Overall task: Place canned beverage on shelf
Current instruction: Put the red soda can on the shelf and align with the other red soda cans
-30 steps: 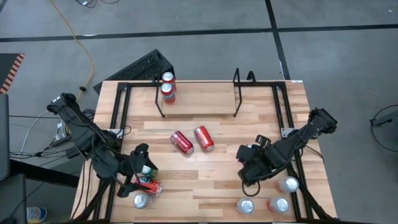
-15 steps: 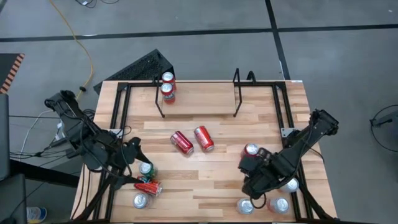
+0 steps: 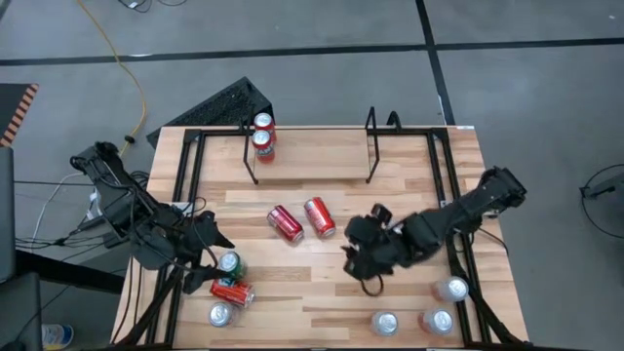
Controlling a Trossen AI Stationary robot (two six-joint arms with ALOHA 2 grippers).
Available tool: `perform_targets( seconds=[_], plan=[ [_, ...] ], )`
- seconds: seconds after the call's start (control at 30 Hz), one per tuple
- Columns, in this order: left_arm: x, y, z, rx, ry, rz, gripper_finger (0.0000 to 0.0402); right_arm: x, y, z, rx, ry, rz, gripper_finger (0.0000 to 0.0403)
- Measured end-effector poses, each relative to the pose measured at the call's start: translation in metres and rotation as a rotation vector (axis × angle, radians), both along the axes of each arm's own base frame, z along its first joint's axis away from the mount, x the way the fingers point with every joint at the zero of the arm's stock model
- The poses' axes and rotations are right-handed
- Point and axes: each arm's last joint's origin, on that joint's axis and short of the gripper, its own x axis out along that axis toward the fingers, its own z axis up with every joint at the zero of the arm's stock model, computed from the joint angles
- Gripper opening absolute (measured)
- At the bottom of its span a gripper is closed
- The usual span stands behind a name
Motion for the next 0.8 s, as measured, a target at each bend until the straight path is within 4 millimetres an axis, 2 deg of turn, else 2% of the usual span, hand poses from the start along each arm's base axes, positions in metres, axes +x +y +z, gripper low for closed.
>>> perform_targets(
  seconds=[0.17,0.37,0.43,0.5,0.63,0.8],
  plan=[
    [-0.003,-0.003,0.000,-0.015,0.006,-0.011,0.0341,0.012,-0.018,-0.004,-0.008,0.008,-0.056,0.0258],
    [-0.004,-0.013,-0.004,-0.006,0.018,-0.035,0.0341,0.026,-0.008,-0.023,-0.042,0.083,0.059,0.0258],
    [-0.004,-0.015,-0.005,-0.002,0.016,-0.023,0.0341,0.022,-0.003,-0.031,-0.031,0.149,0.041,0.0258],
    [-0.003,-0.016,-0.006,0.010,0.014,-0.014,0.0341,0.020,-0.004,-0.044,-0.014,0.238,-0.039,0.0258],
    [-0.002,-0.017,-0.007,0.037,0.004,-0.001,0.0341,0.001,-0.002,-0.057,0.018,0.438,-0.218,0.0258],
    [-0.002,-0.017,-0.007,0.068,-0.011,0.002,0.0341,-0.016,0.008,-0.059,0.008,0.538,-0.300,0.0258]
  ],
)
